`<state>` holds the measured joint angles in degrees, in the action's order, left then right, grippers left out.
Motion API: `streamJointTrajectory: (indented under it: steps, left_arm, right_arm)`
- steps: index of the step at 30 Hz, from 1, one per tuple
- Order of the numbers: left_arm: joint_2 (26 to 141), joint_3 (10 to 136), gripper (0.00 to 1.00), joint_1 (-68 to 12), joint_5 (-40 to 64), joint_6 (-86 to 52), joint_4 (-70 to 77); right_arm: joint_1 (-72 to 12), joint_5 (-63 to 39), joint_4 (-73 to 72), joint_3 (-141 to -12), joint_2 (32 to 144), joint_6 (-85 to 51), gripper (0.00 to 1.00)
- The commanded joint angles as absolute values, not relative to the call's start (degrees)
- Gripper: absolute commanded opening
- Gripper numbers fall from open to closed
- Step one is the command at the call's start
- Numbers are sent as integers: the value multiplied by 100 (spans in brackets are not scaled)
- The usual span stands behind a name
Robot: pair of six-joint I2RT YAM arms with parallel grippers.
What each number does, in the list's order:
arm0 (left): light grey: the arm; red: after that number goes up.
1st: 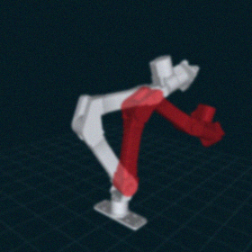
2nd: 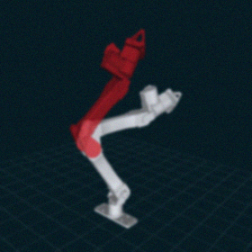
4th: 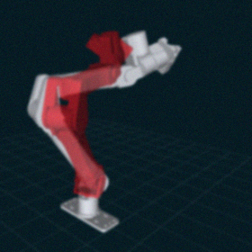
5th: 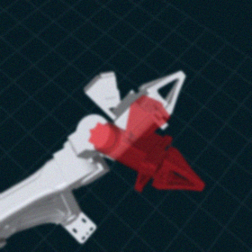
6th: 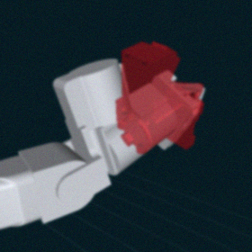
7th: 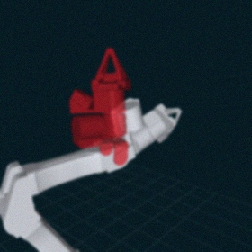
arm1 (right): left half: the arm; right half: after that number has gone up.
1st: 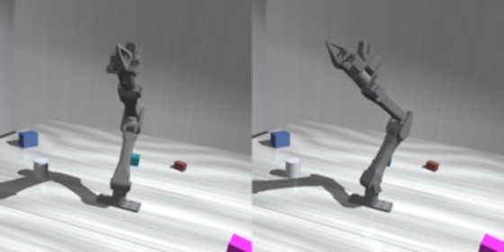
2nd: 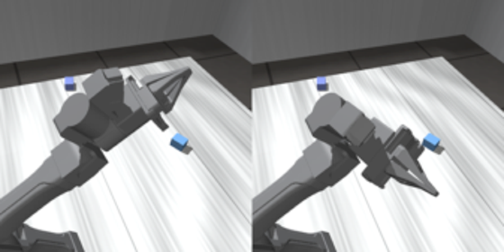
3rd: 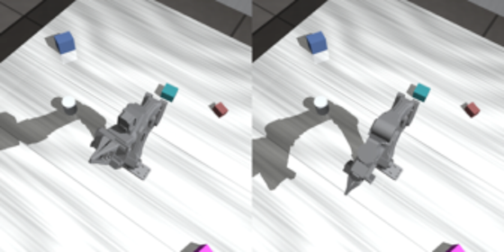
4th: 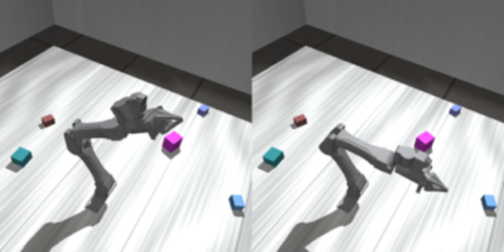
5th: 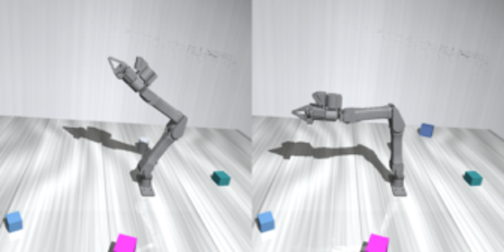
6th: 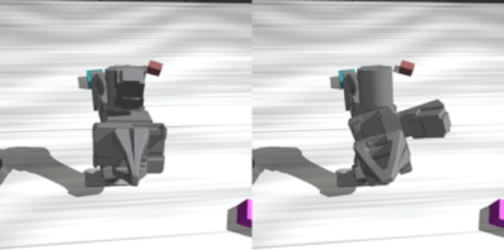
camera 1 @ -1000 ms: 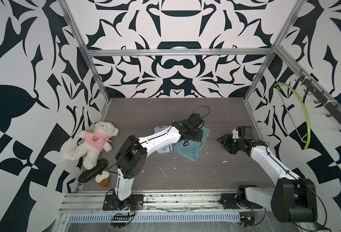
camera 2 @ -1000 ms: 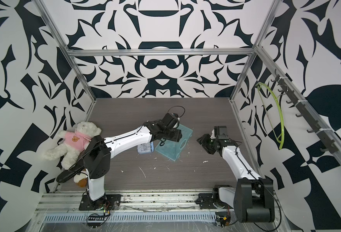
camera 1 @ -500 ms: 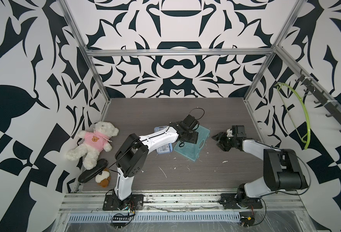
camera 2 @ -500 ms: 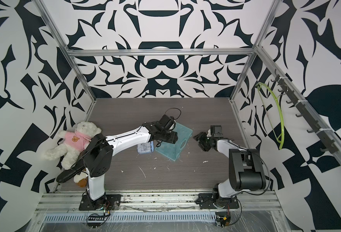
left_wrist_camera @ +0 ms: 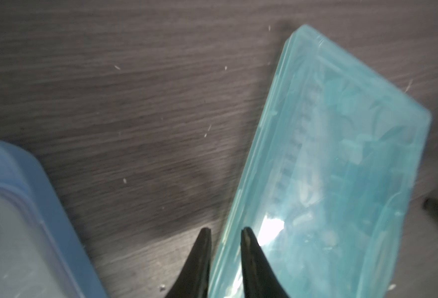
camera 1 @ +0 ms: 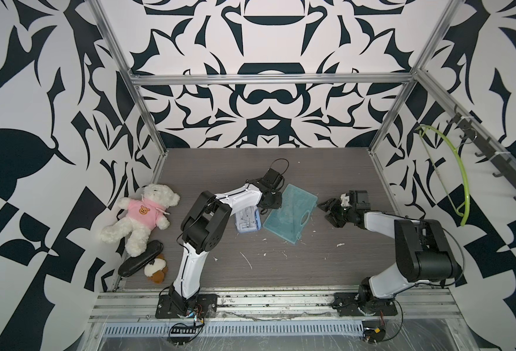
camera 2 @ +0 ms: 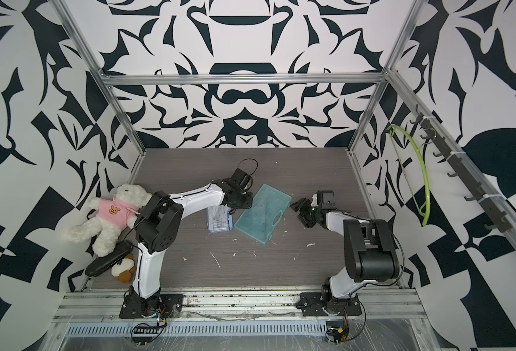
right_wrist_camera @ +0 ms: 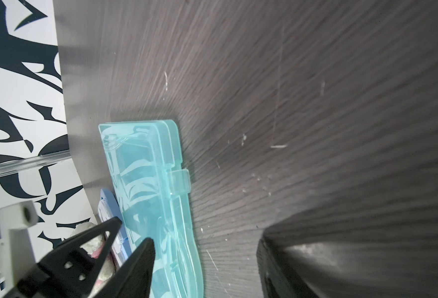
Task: Open the ruler set and take out the ruler
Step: Open the ruler set box at the center of the board.
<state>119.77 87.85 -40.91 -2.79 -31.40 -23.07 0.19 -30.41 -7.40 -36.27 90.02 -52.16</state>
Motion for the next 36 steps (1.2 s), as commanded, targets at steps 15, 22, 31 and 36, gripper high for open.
streamJointTrajectory:
  steps: [15,22,31,36]
  left_arm:
    - [12708,9212,0,-3983,-704,-3034,-2807]
    - [12702,9120,0,-3981,-598,-3050,-2759]
    - [12723,9053,0,-4025,-473,-3111,-2709]
    - [12753,9091,0,-4073,-435,-3122,-2711]
  right_arm:
    - [-37,-3174,-1218,-3663,9521,-5209,64]
    - [-96,-3200,-1448,-3730,9794,-5289,64]
    - [-320,-3146,-1591,-3794,9998,-5370,65]
    - [-415,-3111,-1710,-3786,10089,-5412,65]
